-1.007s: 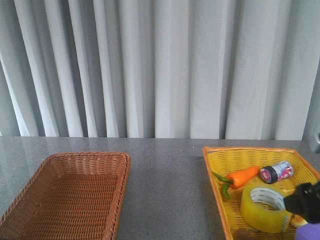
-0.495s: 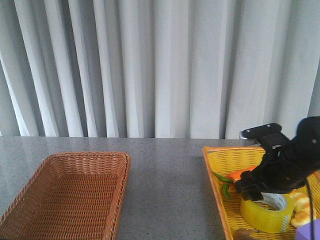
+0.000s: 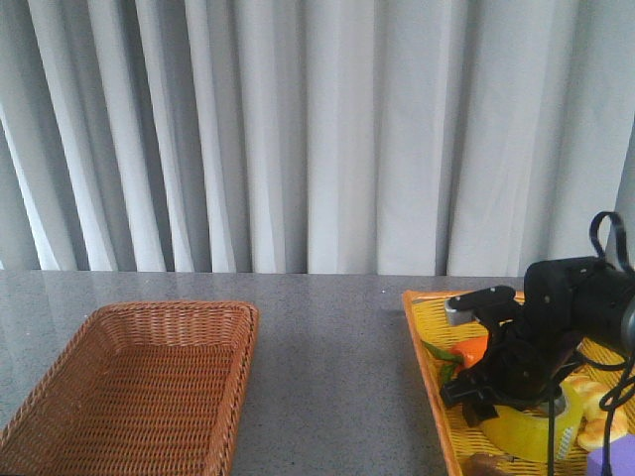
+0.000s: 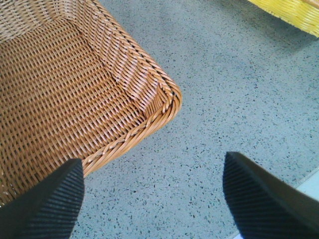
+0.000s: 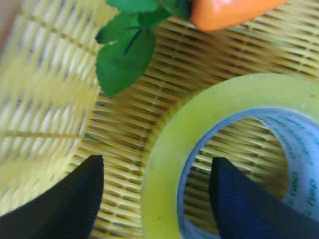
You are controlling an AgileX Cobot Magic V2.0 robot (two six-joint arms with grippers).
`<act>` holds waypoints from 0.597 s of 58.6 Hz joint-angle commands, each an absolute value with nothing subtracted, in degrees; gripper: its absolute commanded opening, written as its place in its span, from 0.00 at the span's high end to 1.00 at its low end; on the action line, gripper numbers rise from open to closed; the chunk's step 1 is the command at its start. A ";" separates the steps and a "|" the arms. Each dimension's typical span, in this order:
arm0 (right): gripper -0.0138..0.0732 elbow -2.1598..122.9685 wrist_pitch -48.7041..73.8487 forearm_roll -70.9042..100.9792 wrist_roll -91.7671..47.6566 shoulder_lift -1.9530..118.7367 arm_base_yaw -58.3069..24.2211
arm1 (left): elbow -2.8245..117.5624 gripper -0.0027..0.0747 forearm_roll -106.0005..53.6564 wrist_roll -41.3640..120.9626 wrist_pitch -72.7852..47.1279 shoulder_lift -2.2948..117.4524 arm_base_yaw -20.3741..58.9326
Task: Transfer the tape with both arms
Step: 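Close the right gripper on the tape roll's rim and lift it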
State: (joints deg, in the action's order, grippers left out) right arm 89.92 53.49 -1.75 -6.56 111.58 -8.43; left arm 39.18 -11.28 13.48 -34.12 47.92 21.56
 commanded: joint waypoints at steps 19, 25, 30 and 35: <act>0.65 91.83 52.61 -2.81 -6.55 109.78 -8.40 | 40.75 0.24 -12.34 13.50 -30.28 47.70 21.96; 0.65 91.83 53.20 -2.95 -6.86 108.72 -8.40 | 40.75 0.24 -12.34 13.50 -30.28 47.70 21.96; 0.65 91.83 53.32 -3.23 -7.02 107.22 -8.40 | 40.75 0.24 -12.34 13.50 -30.28 47.70 21.96; 0.65 91.83 53.53 -4.24 -7.02 104.96 -8.40 | 40.75 0.24 -12.34 13.50 -30.28 47.70 21.96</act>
State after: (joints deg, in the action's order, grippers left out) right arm 90.10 55.19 -2.39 -6.31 111.09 -8.43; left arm 39.18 -11.28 13.48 -34.12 47.92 21.56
